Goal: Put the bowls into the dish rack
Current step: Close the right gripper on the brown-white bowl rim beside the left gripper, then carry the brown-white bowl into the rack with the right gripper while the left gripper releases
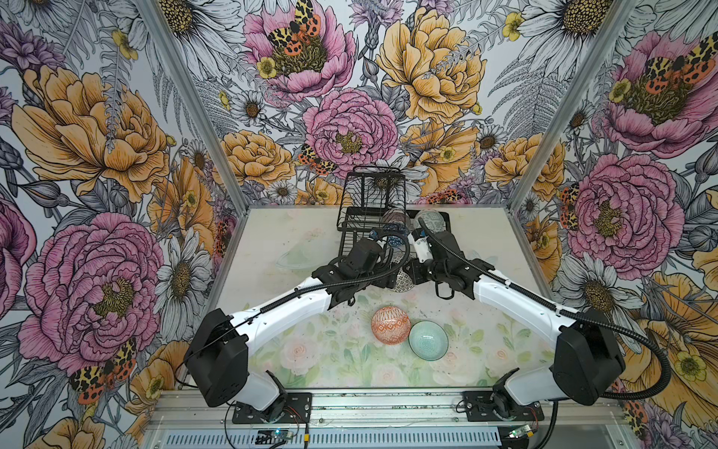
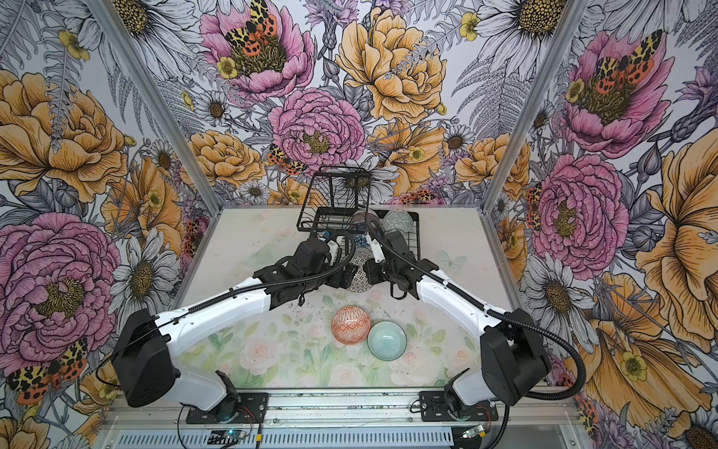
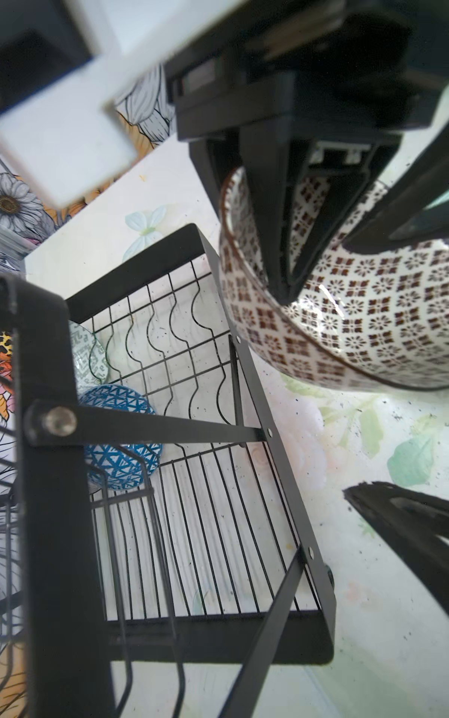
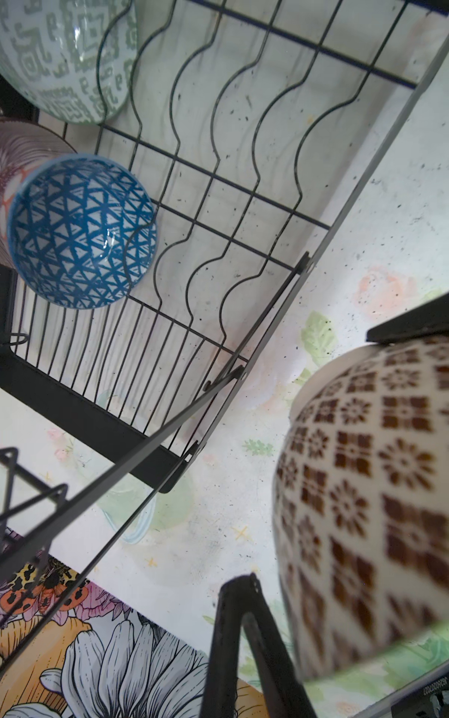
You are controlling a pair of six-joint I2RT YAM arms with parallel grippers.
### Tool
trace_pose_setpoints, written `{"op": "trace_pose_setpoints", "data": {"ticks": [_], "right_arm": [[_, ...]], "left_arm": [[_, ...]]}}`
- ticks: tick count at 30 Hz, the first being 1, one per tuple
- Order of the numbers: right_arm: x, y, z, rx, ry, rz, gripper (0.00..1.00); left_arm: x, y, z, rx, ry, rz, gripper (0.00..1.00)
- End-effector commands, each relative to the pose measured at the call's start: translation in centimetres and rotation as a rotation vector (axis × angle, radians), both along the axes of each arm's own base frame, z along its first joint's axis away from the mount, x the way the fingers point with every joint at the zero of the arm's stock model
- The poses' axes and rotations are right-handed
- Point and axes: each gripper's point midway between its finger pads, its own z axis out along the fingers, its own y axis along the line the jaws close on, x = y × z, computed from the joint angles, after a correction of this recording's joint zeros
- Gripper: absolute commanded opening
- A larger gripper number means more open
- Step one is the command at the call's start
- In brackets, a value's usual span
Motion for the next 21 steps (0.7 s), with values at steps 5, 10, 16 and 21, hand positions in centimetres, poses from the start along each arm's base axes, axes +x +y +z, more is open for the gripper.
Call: {"op": "trace_pose_setpoints", "data": {"ticks": [5, 10, 16, 21], "right_arm": [[1.5, -2.8, 2.5, -0.01, -0.106, -0.049, 0.0], [2.2, -5.3, 3.3, -0.072, -0.163, -0.086, 0.0], [3.3, -8.0, 4.3, -0.182, -0.245, -0.132, 0.0], [4.7, -9.6, 5.6, -0.28, -0.313, -0.155, 0.0]], "left_arm": [[-0.5, 2.7, 1.8, 0.047, -0.016, 0.018, 0.99], [-0.7, 3.9, 1.4, 0.072, 0.002, 0.026, 0.99], [-0.7, 4.8, 1.1, 0.087, 0.014, 0.034, 0.99], [-0.7, 5.1, 1.0, 0.091, 0.023, 0.032, 0.99]]}}
